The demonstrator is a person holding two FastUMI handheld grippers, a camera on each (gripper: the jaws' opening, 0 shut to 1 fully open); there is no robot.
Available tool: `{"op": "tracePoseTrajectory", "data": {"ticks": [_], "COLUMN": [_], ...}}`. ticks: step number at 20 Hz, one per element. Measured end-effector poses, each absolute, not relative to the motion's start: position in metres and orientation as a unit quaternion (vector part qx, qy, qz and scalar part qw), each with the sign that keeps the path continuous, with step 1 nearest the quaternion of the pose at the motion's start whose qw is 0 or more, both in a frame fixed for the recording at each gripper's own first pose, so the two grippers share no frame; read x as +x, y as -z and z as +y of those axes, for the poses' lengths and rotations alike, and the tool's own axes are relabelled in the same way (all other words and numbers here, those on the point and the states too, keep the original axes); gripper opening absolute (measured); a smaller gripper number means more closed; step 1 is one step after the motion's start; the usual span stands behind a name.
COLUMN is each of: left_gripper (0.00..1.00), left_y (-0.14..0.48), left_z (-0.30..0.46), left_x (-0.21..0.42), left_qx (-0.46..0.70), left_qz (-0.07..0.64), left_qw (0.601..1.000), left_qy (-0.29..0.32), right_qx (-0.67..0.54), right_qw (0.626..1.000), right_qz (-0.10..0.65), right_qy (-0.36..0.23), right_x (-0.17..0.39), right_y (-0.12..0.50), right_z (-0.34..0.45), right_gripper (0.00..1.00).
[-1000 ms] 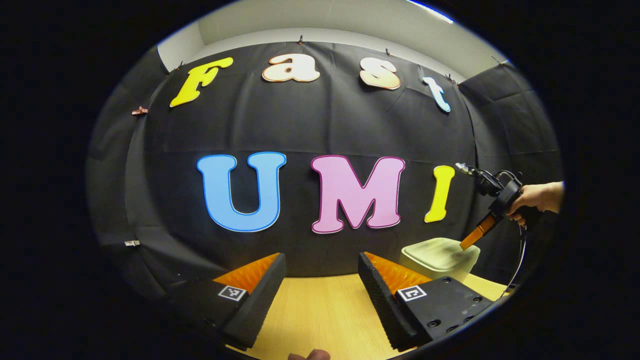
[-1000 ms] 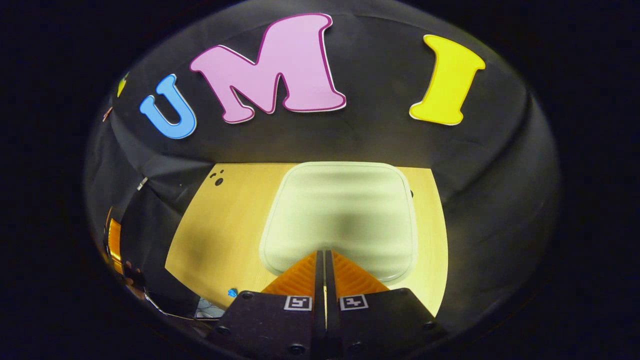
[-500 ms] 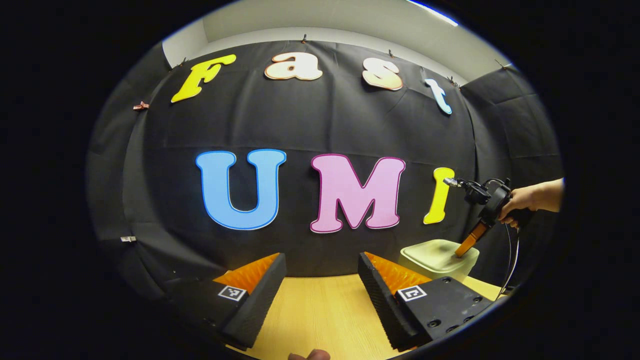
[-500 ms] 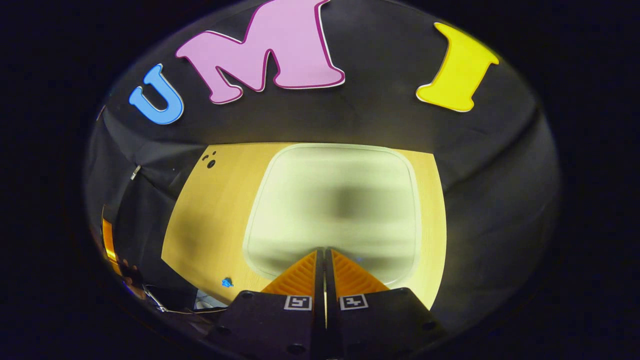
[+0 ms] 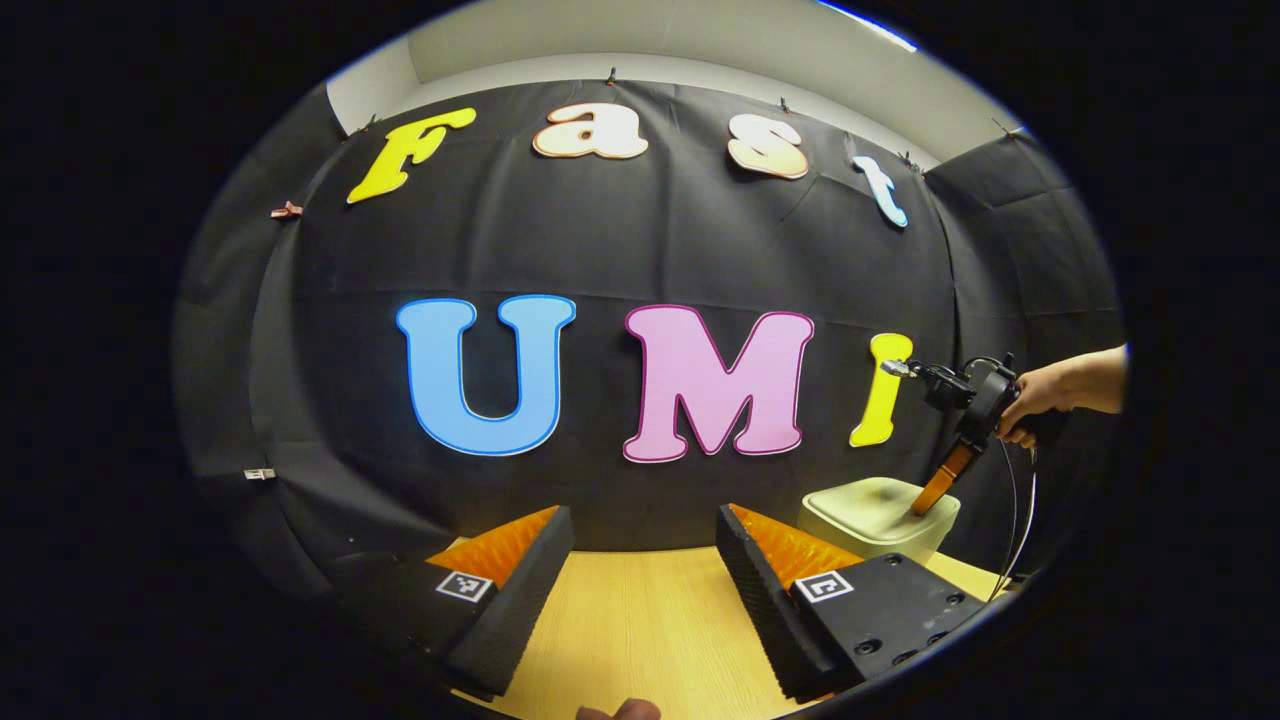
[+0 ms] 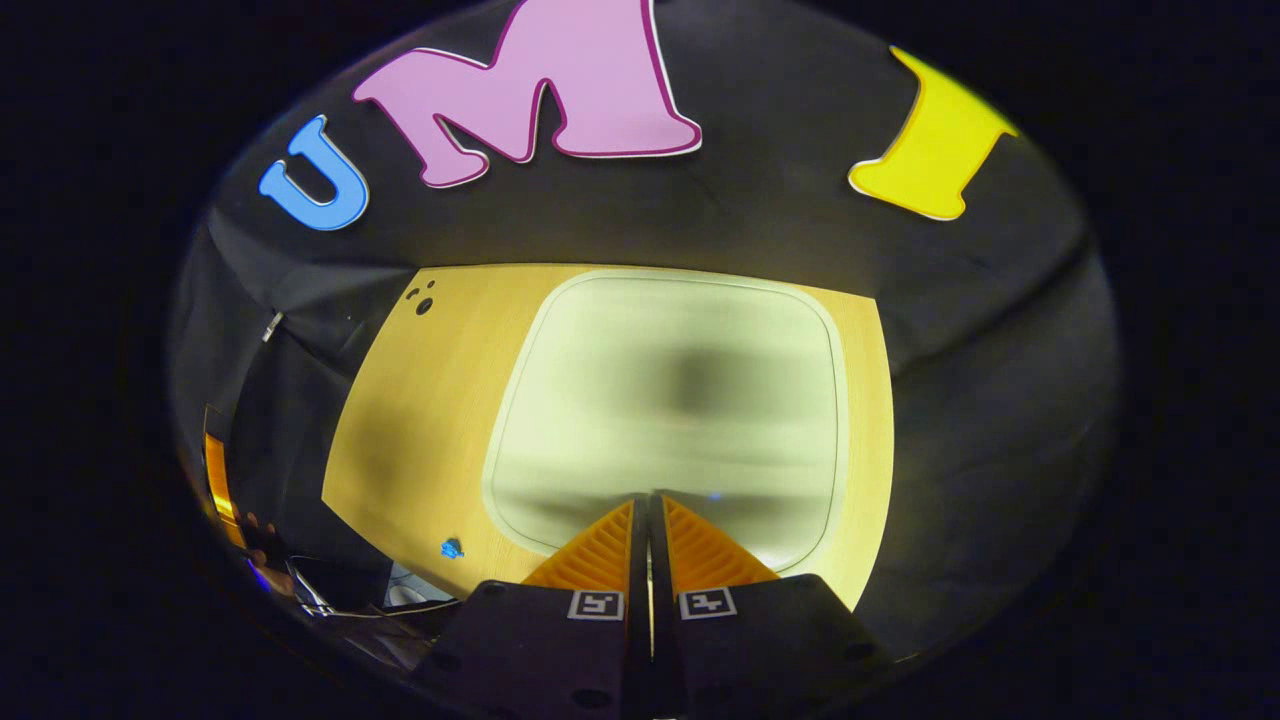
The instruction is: Press the lid of the desktop garbage bin to open it, pick up the crumpled paper on the desktop and throw it into the bin, then pick up the pop can on the desktop and drop it into the bin, and finally close the garbage bin lid.
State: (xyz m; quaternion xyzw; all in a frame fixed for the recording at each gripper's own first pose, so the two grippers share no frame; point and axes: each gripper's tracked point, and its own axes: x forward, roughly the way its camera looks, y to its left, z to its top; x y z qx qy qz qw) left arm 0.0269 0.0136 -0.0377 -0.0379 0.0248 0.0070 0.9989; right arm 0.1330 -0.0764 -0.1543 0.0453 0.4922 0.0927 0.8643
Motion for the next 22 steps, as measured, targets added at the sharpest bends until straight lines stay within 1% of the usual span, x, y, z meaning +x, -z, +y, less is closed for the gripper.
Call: {"op": "tracePoseTrajectory", "data": {"ticks": [5, 9, 14, 17, 22], "left_gripper": [0.94, 0.94, 0.94, 0.94, 0.94], "left_y": [0.035, 0.032, 0.026, 0.026, 0.028], "left_z": [0.011, 0.009, 0.003, 0.003, 0.005], "left_x": [0.024, 0.022, 0.019, 0.017, 0.015], "left_qx": [-0.029, -0.024, -0.021, -0.021, -0.023], "left_qz": [0.022, 0.019, 0.014, 0.014, 0.019], "left_qw": [0.999, 1.000, 1.000, 1.000, 1.000], "left_qy": [-0.005, -0.002, 0.001, 0.002, -0.002], "right_qx": [0.065, 0.085, 0.085, 0.091, 0.059], "right_qw": [0.890, 0.914, 0.933, 0.948, 0.973], "right_qz": [0.442, 0.386, 0.337, 0.291, 0.204], "right_qy": [-0.092, -0.092, -0.091, -0.089, -0.090], "right_x": [0.140, 0.148, 0.152, 0.155, 0.155], "right_y": [0.130, 0.100, 0.075, 0.057, 0.022], "right_z": [-0.072, -0.070, -0.071, -0.071, -0.069], "right_gripper": [0.06, 0.06, 0.05, 0.05, 0.06]}}
